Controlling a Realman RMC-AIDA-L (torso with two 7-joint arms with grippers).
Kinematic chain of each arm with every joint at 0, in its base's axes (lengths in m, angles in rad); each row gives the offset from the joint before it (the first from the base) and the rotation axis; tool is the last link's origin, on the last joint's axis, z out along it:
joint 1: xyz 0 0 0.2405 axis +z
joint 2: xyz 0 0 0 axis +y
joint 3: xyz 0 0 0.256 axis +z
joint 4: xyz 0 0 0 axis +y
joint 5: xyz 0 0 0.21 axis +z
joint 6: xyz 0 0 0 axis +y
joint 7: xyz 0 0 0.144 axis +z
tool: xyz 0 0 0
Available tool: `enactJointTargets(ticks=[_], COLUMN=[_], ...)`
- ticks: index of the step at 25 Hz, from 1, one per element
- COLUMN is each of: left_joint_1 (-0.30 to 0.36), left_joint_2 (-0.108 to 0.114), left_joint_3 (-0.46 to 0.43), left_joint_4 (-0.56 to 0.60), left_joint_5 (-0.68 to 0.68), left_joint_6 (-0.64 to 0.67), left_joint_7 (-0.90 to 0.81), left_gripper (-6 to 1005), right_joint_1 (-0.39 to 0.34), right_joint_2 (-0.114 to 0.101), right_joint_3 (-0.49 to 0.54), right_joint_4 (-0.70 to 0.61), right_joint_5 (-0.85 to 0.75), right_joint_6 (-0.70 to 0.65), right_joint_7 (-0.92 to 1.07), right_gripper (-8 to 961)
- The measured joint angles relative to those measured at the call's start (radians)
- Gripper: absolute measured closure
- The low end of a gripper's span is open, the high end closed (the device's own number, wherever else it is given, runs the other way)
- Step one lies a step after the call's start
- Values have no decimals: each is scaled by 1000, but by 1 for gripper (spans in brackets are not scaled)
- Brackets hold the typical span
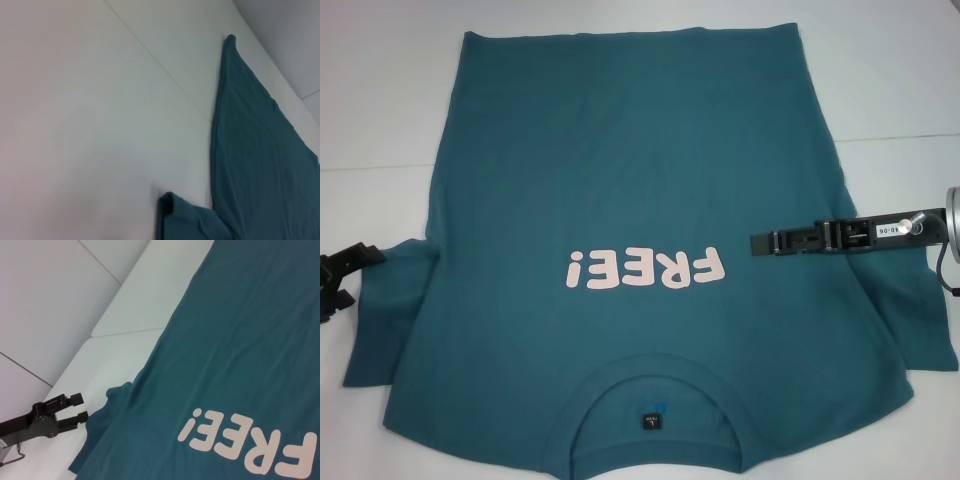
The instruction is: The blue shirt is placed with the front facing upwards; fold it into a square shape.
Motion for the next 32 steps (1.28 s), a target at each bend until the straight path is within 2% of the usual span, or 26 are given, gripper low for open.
enactJointTargets(ticks=[22, 30, 32], left_joint_1=[-29, -34, -36], left_joint_2=[-1, 11, 13], left_joint_3=[40, 31, 31], left_joint_4=[-56, -55, -54], left_joint_5=[2, -1, 1], left_joint_6=[-5, 24, 29], left_joint_7=[12, -3, -9], left_gripper=[150, 155, 272], right_joint_1=[-13, -20, -22], right_joint_2=[-2, -3, -3], right_joint_3=[13, 15, 17], right_joint_4=[6, 6, 4], right_joint_5=[0, 0, 0], right_joint_6=[19, 18, 18], right_joint_7=[-1, -6, -7], right_gripper=[325, 325, 325])
